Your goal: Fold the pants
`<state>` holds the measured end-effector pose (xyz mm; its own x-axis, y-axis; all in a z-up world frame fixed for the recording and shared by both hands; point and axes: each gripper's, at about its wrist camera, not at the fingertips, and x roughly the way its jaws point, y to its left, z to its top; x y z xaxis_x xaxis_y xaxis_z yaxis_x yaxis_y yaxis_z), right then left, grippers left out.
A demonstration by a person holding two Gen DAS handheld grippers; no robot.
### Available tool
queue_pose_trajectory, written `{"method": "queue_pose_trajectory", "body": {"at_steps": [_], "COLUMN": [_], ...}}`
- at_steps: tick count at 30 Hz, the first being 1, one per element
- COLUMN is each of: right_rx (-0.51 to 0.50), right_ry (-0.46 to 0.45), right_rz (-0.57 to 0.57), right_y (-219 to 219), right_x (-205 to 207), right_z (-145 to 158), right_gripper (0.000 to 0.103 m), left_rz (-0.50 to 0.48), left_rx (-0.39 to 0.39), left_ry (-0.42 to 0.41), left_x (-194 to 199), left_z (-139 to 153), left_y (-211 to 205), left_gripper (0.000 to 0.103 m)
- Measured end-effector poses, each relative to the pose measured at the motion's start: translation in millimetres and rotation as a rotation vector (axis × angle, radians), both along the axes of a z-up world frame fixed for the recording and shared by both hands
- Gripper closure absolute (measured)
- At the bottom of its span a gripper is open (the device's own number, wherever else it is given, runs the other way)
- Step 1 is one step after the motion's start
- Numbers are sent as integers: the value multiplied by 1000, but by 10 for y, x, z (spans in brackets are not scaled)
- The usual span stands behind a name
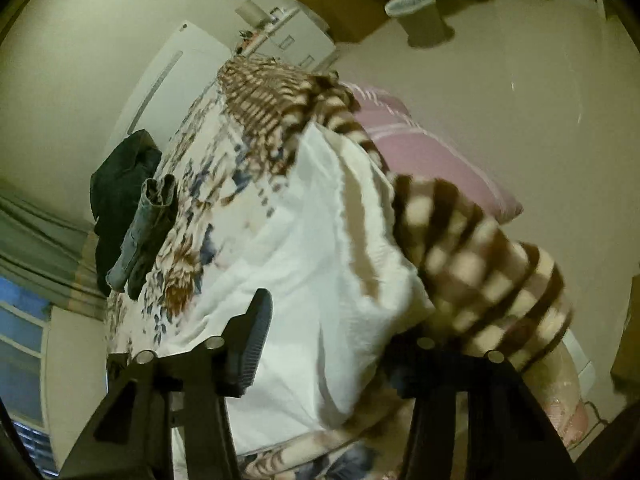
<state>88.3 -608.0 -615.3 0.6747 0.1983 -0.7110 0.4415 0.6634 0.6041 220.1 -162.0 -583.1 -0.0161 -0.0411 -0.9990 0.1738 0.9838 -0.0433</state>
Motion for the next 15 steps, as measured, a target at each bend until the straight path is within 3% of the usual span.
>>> {"method": "queue_pose_trajectory", "body": {"at_steps": [2,5,7,8,9,15], "right_rx": [25,147,192,204,206,310], "right_ry": [15,61,68,61,55,-10], "right_rz": [-13,-55,-93,-100,-103,-206], "right_y": [-39,-215,-298,-313,-310,-355], "right_x": [63,195,213,239,246,89], "right_z": [-82,-443,-602,-635,-623,-586], "right_gripper": [50,50,68,87,92,95], "left_rz": [7,11,14,13,15,25], "left_rx": [0,1,-2,-3,-5,7], "left_ry": [3,4,4,7,16,98], "left_x": [3,5,9,17,37,172], "left_z": [-8,-33,-39,-55,-90,-258], "left_y": [-5,-28,-36,-39,-38,-66], "left_gripper": [0,0,0,0,0,0]}}
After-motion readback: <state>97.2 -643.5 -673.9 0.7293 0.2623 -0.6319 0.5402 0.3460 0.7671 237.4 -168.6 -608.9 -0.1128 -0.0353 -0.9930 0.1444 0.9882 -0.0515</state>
